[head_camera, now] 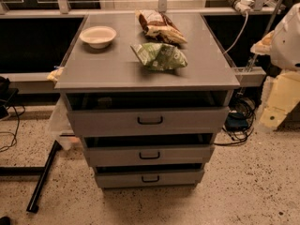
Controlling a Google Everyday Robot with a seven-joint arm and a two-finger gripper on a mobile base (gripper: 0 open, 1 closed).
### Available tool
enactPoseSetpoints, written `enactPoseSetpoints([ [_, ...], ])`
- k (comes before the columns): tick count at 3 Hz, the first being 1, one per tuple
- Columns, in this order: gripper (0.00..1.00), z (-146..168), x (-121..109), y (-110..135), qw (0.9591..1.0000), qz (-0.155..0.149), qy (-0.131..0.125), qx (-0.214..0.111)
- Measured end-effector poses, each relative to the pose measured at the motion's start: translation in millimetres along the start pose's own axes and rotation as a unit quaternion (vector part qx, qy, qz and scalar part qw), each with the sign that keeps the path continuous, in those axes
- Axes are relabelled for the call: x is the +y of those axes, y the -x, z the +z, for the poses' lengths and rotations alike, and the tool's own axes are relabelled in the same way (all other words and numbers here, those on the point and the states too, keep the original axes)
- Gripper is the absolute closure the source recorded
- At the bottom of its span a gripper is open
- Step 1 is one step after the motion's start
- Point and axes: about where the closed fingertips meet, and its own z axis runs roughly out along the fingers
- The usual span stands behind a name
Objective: Open bottom drawer
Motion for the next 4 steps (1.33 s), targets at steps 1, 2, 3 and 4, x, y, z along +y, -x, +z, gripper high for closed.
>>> enactPoseSetpoints([
  [1,0.00,0,0,0,1.0000,0.000,0.000,0.000],
  [2,0.18,0,0,0,1.0000,0.000,0.000,0.000],
  [3,0.42,20,8,3,0.9997,0.007,-0.001,-0.025],
  [4,0.65,77,42,16,0.9960,0.027,0.024,-0.082],
])
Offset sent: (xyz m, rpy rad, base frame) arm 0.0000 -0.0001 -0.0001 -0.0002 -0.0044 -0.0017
